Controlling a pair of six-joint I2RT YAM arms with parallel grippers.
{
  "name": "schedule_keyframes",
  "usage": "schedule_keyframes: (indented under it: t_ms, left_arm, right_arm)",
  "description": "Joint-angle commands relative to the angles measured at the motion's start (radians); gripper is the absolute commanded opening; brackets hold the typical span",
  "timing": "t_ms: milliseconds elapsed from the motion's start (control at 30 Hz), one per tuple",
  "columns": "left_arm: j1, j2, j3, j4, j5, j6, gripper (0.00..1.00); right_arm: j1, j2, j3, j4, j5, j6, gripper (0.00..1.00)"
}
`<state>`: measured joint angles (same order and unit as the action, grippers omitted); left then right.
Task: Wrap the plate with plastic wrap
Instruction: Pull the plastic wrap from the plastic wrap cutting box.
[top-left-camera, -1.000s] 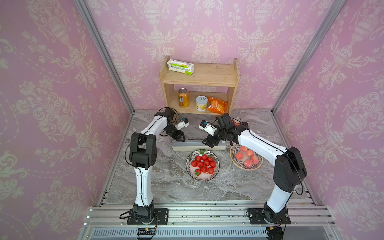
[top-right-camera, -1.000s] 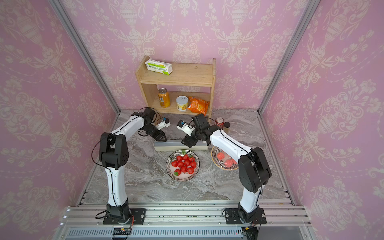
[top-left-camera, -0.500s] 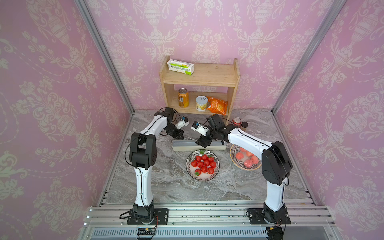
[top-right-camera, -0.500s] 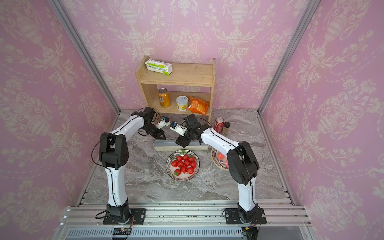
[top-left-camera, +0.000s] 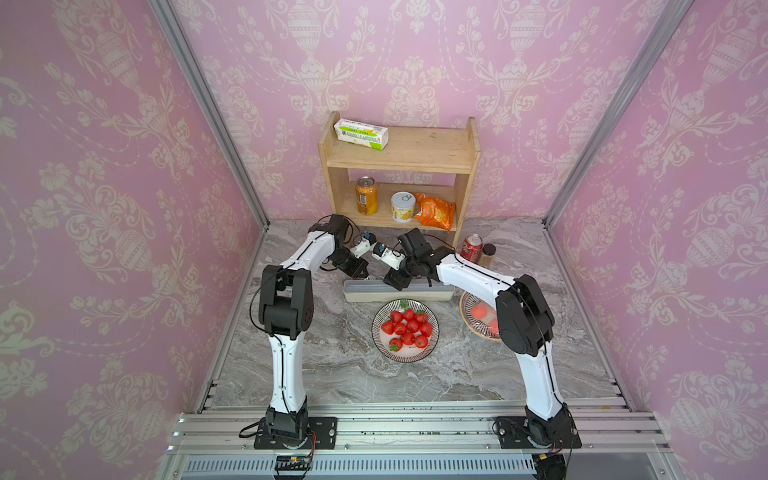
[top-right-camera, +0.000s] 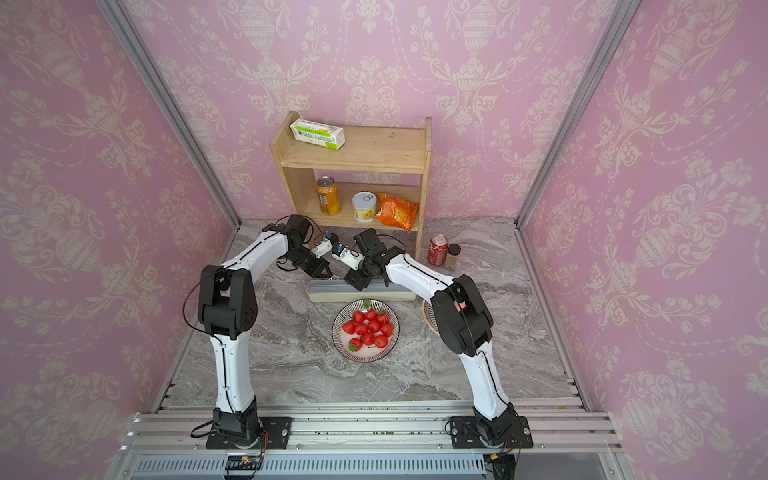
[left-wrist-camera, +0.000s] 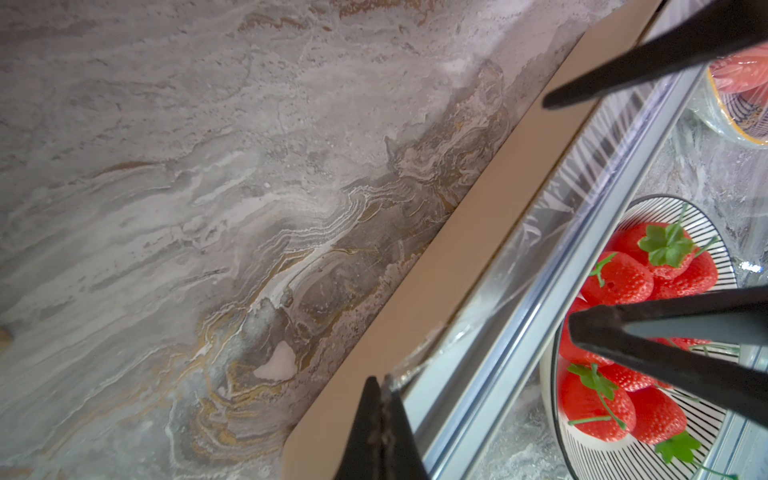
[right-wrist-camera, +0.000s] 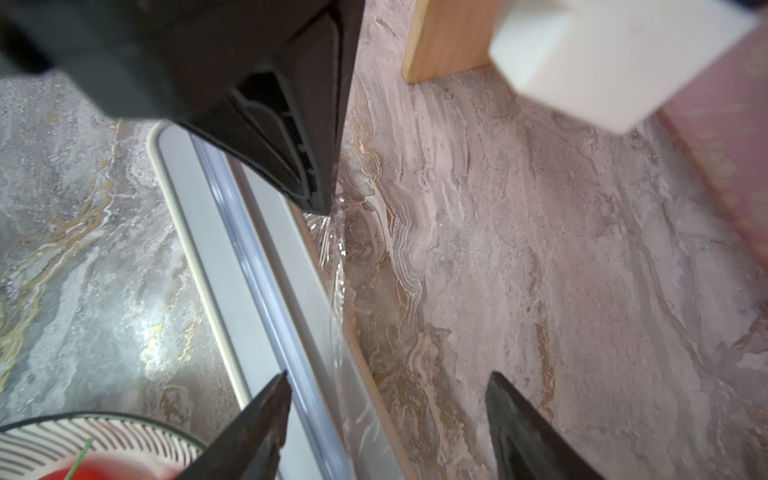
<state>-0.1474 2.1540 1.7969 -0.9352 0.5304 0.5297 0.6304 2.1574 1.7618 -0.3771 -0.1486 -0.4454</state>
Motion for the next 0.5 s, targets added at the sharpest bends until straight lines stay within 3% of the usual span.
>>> schedule_keyframes:
  t_ms: [0,467]
  left_arm:
    - [-0.001,-0.05,-0.01,0.01,0.03,-0.018,0.0]
    - [0.01,-0.08,-0.04,0.035,0.033,-0.028,0.0]
  right_arm:
    - [0.02,0.029,0.049,-0.038,0.047,-0.012,0.74]
    - [0.027,0.067,0.063,-0.076,0.156,-0.07,0.65]
